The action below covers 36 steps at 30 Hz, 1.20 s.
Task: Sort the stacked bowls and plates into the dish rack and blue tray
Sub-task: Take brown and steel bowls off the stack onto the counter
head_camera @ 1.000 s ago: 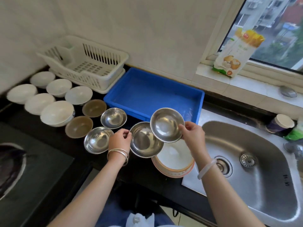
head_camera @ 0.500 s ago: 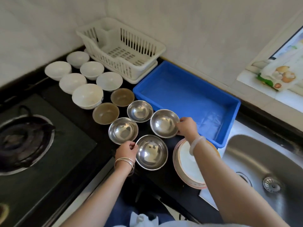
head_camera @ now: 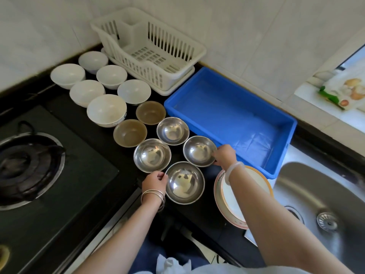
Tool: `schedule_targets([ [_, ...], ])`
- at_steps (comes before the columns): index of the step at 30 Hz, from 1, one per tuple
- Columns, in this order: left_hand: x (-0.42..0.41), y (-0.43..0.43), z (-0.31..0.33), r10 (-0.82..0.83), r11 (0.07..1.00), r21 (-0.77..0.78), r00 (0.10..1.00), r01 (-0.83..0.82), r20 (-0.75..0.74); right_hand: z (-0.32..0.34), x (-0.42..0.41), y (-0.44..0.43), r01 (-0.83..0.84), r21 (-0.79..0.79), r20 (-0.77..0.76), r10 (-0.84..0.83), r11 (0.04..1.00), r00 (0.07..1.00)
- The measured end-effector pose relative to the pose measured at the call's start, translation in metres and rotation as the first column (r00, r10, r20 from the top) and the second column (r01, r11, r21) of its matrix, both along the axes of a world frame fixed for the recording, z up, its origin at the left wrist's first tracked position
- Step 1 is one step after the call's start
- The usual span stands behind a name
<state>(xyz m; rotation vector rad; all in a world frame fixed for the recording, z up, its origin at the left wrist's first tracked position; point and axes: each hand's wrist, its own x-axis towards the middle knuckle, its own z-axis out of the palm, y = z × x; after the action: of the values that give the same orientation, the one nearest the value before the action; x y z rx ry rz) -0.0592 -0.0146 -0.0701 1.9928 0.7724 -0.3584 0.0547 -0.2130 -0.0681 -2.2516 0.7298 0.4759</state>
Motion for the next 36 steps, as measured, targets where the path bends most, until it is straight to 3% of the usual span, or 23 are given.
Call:
schedule_targets([
  [8, -0.003, 0.006, -0.004, 0.066, 0.984, -0.162, 0.996, -0.075, -0.060, -0.013, 0.002, 0.003, 0.069, 0.060, -0.017, -0.068, 0.996, 0.998],
  [16, 0.000, 0.011, -0.003, 0.140, 0.971, -0.185, 0.988, -0.149, -0.060, -0.013, -0.002, 0.007, 0.149, 0.159, 0.005, -0.152, 0.976, 0.988],
  [24, -0.001, 0.009, -0.001, 0.119, 0.982, -0.148, 0.993, -0.120, -0.019, -0.010, -0.003, 0.008, 0.165, 0.165, 0.006, -0.169, 0.972, 0.986],
  [36, -0.002, 0.014, 0.004, -0.002, 1.000, 0.031, 1.000, 0.001, 0.010, -0.007, -0.006, 0.012, 0.224, 0.244, -0.014, -0.227, 0.944, 0.974],
])
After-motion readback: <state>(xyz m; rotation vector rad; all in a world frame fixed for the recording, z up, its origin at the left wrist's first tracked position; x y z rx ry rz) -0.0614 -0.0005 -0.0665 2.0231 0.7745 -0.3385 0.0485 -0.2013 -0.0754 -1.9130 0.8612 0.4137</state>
